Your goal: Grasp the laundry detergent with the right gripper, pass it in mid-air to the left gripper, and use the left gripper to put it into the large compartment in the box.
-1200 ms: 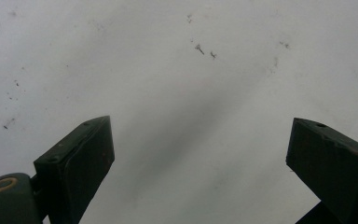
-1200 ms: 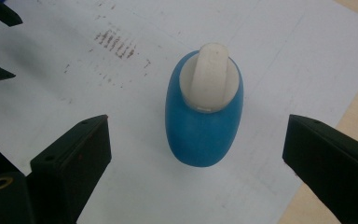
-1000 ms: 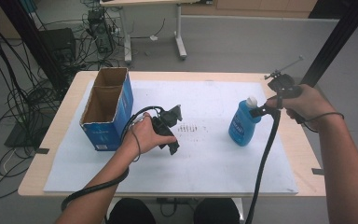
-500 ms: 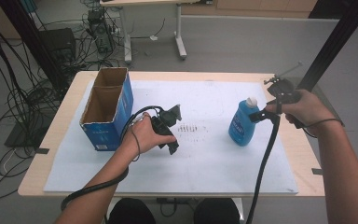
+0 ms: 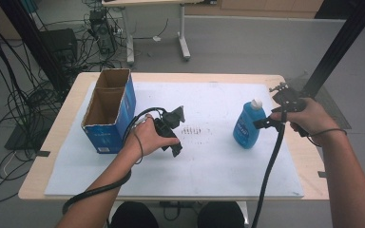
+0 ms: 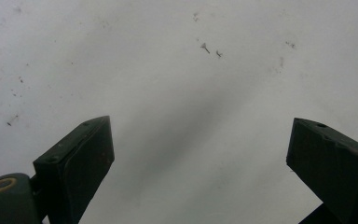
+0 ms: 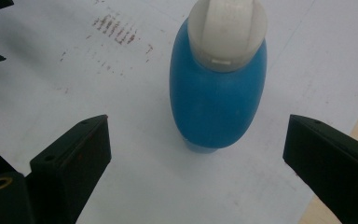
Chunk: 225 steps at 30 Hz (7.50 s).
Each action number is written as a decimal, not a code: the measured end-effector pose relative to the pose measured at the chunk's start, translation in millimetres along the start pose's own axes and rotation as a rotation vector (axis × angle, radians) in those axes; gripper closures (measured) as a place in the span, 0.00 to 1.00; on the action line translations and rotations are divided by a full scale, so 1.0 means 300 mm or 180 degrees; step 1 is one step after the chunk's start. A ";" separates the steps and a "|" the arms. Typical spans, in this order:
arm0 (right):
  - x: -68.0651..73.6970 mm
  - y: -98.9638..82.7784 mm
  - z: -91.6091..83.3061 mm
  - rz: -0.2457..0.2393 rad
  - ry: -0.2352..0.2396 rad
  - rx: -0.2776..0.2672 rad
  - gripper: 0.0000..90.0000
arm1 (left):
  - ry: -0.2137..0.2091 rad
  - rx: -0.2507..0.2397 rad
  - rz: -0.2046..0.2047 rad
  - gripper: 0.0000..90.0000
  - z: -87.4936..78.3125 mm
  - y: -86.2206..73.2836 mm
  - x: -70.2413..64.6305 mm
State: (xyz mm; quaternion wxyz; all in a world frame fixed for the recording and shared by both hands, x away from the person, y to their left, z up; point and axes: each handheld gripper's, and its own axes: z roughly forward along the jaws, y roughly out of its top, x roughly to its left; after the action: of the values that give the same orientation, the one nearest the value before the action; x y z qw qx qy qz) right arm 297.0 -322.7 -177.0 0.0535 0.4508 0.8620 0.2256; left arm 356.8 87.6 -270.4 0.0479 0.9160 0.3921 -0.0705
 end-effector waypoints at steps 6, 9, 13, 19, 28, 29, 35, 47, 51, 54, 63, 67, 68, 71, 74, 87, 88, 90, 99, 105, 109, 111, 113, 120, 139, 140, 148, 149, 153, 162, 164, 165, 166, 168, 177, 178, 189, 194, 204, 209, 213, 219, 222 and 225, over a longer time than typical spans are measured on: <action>0.001 -0.017 0.012 0.0029 0.0018 -0.0018 0.08 | -0.0006 -0.0003 -0.0003 0.09 0.001 0.001 0.000; -0.003 -0.029 0.022 0.0025 0.0027 -0.0034 0.08 | -0.0001 0.0002 -0.0001 0.09 0.002 0.002 0.000; -0.011 -0.053 0.040 0.0058 0.0035 -0.0062 0.08 | 0.0001 0.0013 -0.0014 0.09 0.002 0.006 -0.003; -0.021 -0.078 0.057 0.0086 0.0036 -0.0102 0.08 | 0.0009 0.0009 -0.0014 0.09 0.002 0.008 -0.006; -0.033 -0.111 0.082 0.0101 0.0039 -0.0147 0.08 | 0.0014 0.0008 -0.0041 0.08 0.006 0.007 -0.010; -0.033 -0.113 0.083 0.0101 0.0034 -0.0149 0.08 | 0.0016 0.0010 -0.0033 0.08 0.007 0.007 -0.012; -0.043 -0.141 0.098 0.0119 0.0043 -0.0187 0.08 | 0.0032 0.0004 -0.0019 0.08 0.006 0.011 -0.021; -0.066 -0.196 0.128 0.0148 0.0073 -0.0293 0.07 | 0.0063 -0.0004 -0.0017 0.08 0.007 0.021 -0.032; -0.070 -0.210 0.134 0.0139 0.0088 -0.0346 0.07 | 0.0065 -0.0016 -0.0028 0.08 0.006 0.019 -0.034; -0.071 -0.218 0.139 0.0128 0.0084 -0.0379 0.07 | 0.0058 -0.0015 -0.0021 0.08 0.007 0.018 -0.032; -0.073 -0.253 0.165 0.0108 0.0100 -0.0465 0.07 | 0.0051 -0.0002 -0.0042 0.08 0.015 0.012 -0.024; -0.074 -0.264 0.175 0.0108 0.0094 -0.0474 0.07 | 0.0046 -0.0008 -0.0053 0.08 0.015 0.007 -0.018; -0.074 -0.264 0.175 0.0108 0.0094 -0.0474 0.07 | 0.0046 -0.0008 -0.0053 0.08 0.015 0.007 -0.018; -0.071 -0.274 0.183 0.0093 0.0086 -0.0499 0.06 | 0.0044 -0.0012 -0.0069 0.08 0.016 0.003 -0.015; -0.071 -0.278 0.188 0.0091 0.0083 -0.0514 0.06 | 0.0041 -0.0013 -0.0072 0.08 0.016 0.002 -0.012; -0.069 -0.313 0.217 0.0058 0.0094 -0.0644 0.06 | 0.0046 -0.0012 -0.0080 0.08 0.018 0.001 -0.011; -0.069 -0.313 0.217 0.0058 0.0094 -0.0644 0.06 | 0.0046 -0.0012 -0.0080 0.08 0.018 0.001 -0.011; -0.069 -0.321 0.222 0.0056 0.0089 -0.0670 0.06 | 0.0045 -0.0005 -0.0076 0.08 0.020 0.001 -0.012; -0.072 -0.362 0.252 0.0080 0.0090 -0.0823 0.05 | 0.0035 0.0005 -0.0085 0.08 0.025 0.000 -0.009; -0.080 -0.387 0.266 0.0109 0.0115 -0.0933 0.05 | 0.0040 -0.0006 -0.0100 0.08 0.028 -0.004 -0.008; -0.082 -0.402 0.278 0.0117 0.0132 -0.0995 0.05 | 0.0038 0.0007 -0.0106 0.08 0.033 -0.006 -0.008; -0.082 -0.407 0.285 0.0122 0.0142 -0.1009 0.05 | 0.0036 0.0012 -0.0095 0.08 0.034 -0.006 -0.008; -0.082 -0.413 0.290 0.0127 0.0150 -0.1036 0.05 | 0.0036 0.0010 -0.0101 0.08 0.034 -0.007 -0.008; -0.079 -0.438 0.318 0.0132 0.0160 -0.1138 0.04 | 0.0043 0.0003 -0.0109 0.08 0.031 -0.011 -0.005; -0.083 -0.498 0.356 0.0184 0.0175 -0.1421 0.03 | 0.0035 -0.0007 -0.0124 0.08 0.038 -0.017 -0.003; -0.084 -0.503 0.359 0.0181 0.0176 -0.1451 0.04 | 0.0033 -0.0014 -0.0125 0.08 0.039 -0.018 -0.004; -0.081 -0.530 0.381 0.0205 0.0170 -0.1618 0.04 | 0.0025 -0.0007 -0.0129 0.08 0.043 -0.017 -0.003; -0.081 -0.533 0.382 0.0205 0.0168 -0.1638 0.04 | 0.0022 -0.0009 -0.0131 0.08 0.043 -0.017 -0.002; -0.083 -0.538 0.381 0.0215 0.0171 -0.1658 0.04 | 0.0029 -0.0036 -0.0125 0.08 0.039 -0.020 -0.003; -0.081 -0.551 0.383 0.0229 0.0176 -0.1685 0.04 | 0.0031 -0.0017 -0.0120 0.08 0.042 -0.016 -0.003; -0.080 -0.551 0.383 0.0222 0.0176 -0.1686 0.04 | 0.0036 -0.0016 -0.0118 0.08 0.043 -0.016 -0.002; -0.079 -0.551 0.383 0.0227 0.0170 -0.1687 0.04 | 0.0028 -0.0021 -0.0116 0.08 0.042 -0.015 -0.002; -0.080 -0.552 0.383 0.0230 0.0174 -0.1690 0.04 | 0.0024 -0.0023 -0.0120 0.08 0.042 -0.015 -0.002; -0.081 -0.552 0.383 0.0234 0.0174 -0.1691 0.04 | 0.0031 -0.0023 -0.0114 0.08 0.041 -0.013 -0.004; -0.081 -0.557 0.388 0.0248 0.0179 -0.1704 0.04 | 0.0034 -0.0035 -0.0115 0.08 0.037 -0.012 -0.004; -0.082 -0.558 0.388 0.0250 0.0178 -0.1707 0.04 | 0.0033 -0.0041 -0.0119 0.08 0.037 -0.013 -0.005; -0.081 -0.557 0.388 0.0244 0.0175 -0.1700 0.04 | 0.0020 -0.0038 -0.0117 0.08 0.041 -0.013 0.000; -0.079 -0.557 0.386 0.0252 0.0175 -0.1707 0.04 | 0.0035 -0.0054 -0.0118 0.08 0.040 -0.015 -0.001; -0.075 -0.553 0.384 0.0241 0.0171 -0.1710 0.04 | 0.0024 -0.0066 -0.0120 0.08 0.040 -0.018 0.001; -0.073 -0.551 0.388 0.0244 0.0174 -0.1716 0.04 | 0.0020 -0.0070 -0.0124 0.08 0.040 -0.017 0.001; -0.073 -0.550 0.390 0.0249 0.0179 -0.1716 0.04 | 0.0019 -0.0064 -0.0120 0.08 0.042 -0.017 0.002; -0.073 -0.550 0.390 0.0250 0.0173 -0.1715 0.04 | 0.0013 -0.0065 -0.0132 0.08 0.044 -0.019 0.005; -0.074 -0.551 0.392 0.0254 0.0179 -0.1720 0.04 | 0.0007 -0.0058 -0.0129 0.08 0.045 -0.018 0.007; -0.075 -0.551 0.393 0.0257 0.0174 -0.1715 0.04 | 0.0008 -0.0064 -0.0121 0.08 0.045 -0.017 0.008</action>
State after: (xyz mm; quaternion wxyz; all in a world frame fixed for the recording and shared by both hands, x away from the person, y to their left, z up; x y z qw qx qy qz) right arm 220.5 -381.8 -356.8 0.1392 0.4481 0.7533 0.4608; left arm 353.5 91.1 -284.3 0.0552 0.9079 0.4102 -0.0663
